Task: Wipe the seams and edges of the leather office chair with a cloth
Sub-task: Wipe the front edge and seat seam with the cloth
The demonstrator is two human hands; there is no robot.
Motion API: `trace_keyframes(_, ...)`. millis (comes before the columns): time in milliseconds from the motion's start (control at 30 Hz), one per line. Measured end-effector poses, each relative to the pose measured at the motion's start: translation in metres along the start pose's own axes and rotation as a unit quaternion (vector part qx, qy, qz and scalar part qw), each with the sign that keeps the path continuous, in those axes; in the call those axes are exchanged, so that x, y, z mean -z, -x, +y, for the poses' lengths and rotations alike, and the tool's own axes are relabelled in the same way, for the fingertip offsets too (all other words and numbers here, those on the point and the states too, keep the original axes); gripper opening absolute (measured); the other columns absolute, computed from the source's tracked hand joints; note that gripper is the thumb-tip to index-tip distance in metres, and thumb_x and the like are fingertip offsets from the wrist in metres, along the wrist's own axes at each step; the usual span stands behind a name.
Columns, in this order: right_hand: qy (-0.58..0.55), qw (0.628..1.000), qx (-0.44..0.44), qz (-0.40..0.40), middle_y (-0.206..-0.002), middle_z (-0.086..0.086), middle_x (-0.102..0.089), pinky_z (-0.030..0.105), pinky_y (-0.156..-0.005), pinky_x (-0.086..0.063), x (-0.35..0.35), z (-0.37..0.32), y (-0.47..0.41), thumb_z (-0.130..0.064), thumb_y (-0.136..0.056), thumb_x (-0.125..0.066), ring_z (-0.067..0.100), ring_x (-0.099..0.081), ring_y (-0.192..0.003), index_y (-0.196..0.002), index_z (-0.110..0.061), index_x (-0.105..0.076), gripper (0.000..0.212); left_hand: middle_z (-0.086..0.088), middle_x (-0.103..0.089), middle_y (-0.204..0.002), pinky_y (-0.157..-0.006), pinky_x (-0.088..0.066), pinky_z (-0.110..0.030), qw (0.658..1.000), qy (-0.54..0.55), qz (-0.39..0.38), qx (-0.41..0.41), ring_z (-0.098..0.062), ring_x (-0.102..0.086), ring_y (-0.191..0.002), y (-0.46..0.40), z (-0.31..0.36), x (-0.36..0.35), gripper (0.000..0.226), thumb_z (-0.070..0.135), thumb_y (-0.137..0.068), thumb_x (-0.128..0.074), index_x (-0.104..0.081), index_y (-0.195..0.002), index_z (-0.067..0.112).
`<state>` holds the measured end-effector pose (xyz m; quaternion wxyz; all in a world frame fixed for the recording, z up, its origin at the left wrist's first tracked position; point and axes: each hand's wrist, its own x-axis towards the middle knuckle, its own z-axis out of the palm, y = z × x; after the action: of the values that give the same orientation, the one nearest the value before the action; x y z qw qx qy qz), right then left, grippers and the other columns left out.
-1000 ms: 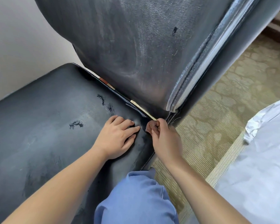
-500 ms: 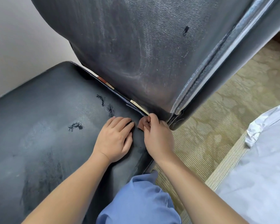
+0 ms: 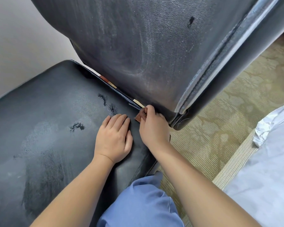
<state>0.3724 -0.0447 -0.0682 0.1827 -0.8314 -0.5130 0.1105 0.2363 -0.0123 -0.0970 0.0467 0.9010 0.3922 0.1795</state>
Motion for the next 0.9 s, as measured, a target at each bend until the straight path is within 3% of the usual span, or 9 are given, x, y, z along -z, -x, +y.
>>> trace_keyframes(333, -0.018, 0.997, 0.039, 0.07, -0.091, 0.014, -0.068, 0.037, -0.07, -0.05, -0.011, 0.009, 0.027, -0.004, -0.073, -0.069, 0.036, -0.061, -0.09, -0.108, -0.005, -0.059, 0.036, -0.013, -0.067, -0.111, -0.094, -0.044, -0.044, 1.0, -0.014, 0.003, 0.002, -0.032, -0.061, -0.104, 0.002, 0.0, 0.0, 0.041, 0.022, -0.083, -0.044, -0.069, -0.108, 0.0)
trace_keyframes(467, 0.0, 0.999, 0.047, 0.024, -0.115, 0.012, -0.062, 0.035, -0.088, -0.04, -0.013, 0.001, 0.004, -0.011, -0.089, -0.054, 0.031, -0.053, -0.11, -0.129, -0.009, -0.045, 0.041, -0.012, -0.068, -0.112, -0.094, -0.044, -0.044, 1.0, -0.017, 0.0, 0.006, -0.032, -0.062, -0.104, 0.001, 0.001, -0.001, 0.042, 0.022, -0.083, -0.044, -0.069, -0.108, 0.001)
trace_keyframes(567, 0.011, 0.999, 0.038, 0.007, -0.125, 0.008, -0.057, 0.027, -0.094, -0.031, -0.015, -0.001, -0.006, -0.015, -0.094, -0.045, 0.025, -0.049, -0.116, -0.134, -0.013, -0.036, 0.04, -0.013, -0.068, -0.112, -0.094, -0.044, -0.045, 1.0, -0.016, -0.004, 0.006, -0.032, -0.063, -0.104, 0.001, 0.001, 0.0, 0.043, 0.022, -0.082, -0.043, -0.069, -0.108, 0.001)
trace_keyframes(700, -0.015, 0.999, 0.03, -0.009, -0.124, 0.009, -0.057, 0.03, -0.09, -0.035, -0.005, 0.003, 0.01, -0.016, -0.094, -0.049, 0.026, -0.047, -0.118, -0.135, -0.015, -0.038, 0.042, -0.012, -0.068, -0.113, -0.094, -0.042, -0.044, 1.0, -0.019, -0.005, 0.006, -0.032, -0.063, -0.105, 0.001, 0.001, 0.0, 0.043, 0.023, -0.081, -0.044, -0.069, -0.108, 0.001)
trace_keyframes(833, -0.008, 0.999, 0.03, 0.018, -0.104, 0.011, -0.065, 0.035, -0.076, -0.046, -0.007, 0.014, 0.033, -0.007, -0.081, -0.062, 0.031, -0.059, -0.101, -0.121, -0.01, -0.054, 0.041, -0.011, -0.068, -0.112, -0.095, -0.042, -0.044, 1.0, -0.018, -0.003, 0.007, -0.031, -0.062, -0.105, 0.001, 0.002, 0.001, 0.043, 0.023, -0.081, -0.044, -0.07, -0.108, 0.002)
trace_keyframes(900, -0.006, 0.999, 0.026, 0.031, -0.105, 0.011, -0.065, 0.035, -0.077, -0.047, -0.009, 0.014, 0.035, -0.006, -0.08, -0.062, 0.031, -0.059, -0.101, -0.121, -0.009, -0.054, 0.042, -0.011, -0.068, -0.112, -0.094, -0.043, -0.044, 1.0, -0.016, -0.003, 0.007, -0.031, -0.063, -0.104, 0.001, 0.002, 0.001, 0.043, 0.022, -0.081, -0.044, -0.07, -0.108, 0.001)
